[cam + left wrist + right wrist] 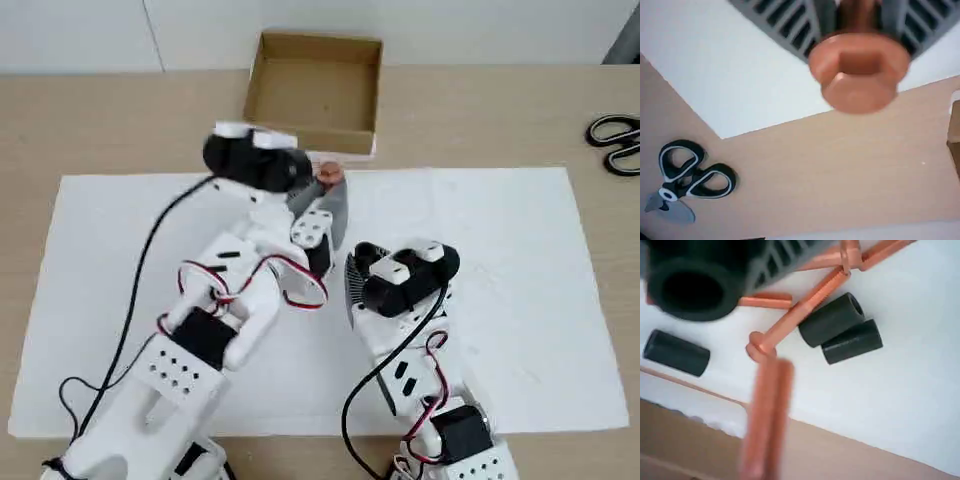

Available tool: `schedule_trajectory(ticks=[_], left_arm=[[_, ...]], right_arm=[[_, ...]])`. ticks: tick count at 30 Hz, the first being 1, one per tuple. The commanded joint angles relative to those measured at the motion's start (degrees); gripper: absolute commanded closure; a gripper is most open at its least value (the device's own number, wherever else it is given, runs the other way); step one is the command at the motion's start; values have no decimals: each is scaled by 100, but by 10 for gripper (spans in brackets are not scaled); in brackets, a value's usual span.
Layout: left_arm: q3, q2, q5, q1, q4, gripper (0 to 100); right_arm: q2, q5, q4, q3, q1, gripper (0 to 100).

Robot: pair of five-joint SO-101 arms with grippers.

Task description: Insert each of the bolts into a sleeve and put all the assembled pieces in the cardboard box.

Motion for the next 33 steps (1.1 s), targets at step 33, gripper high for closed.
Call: schedule_trajectory(ticks=[33], left_arm=[[-453, -246, 18, 360, -431, 994]], right_arm=[[-75, -62, -145, -35, 22, 995]])
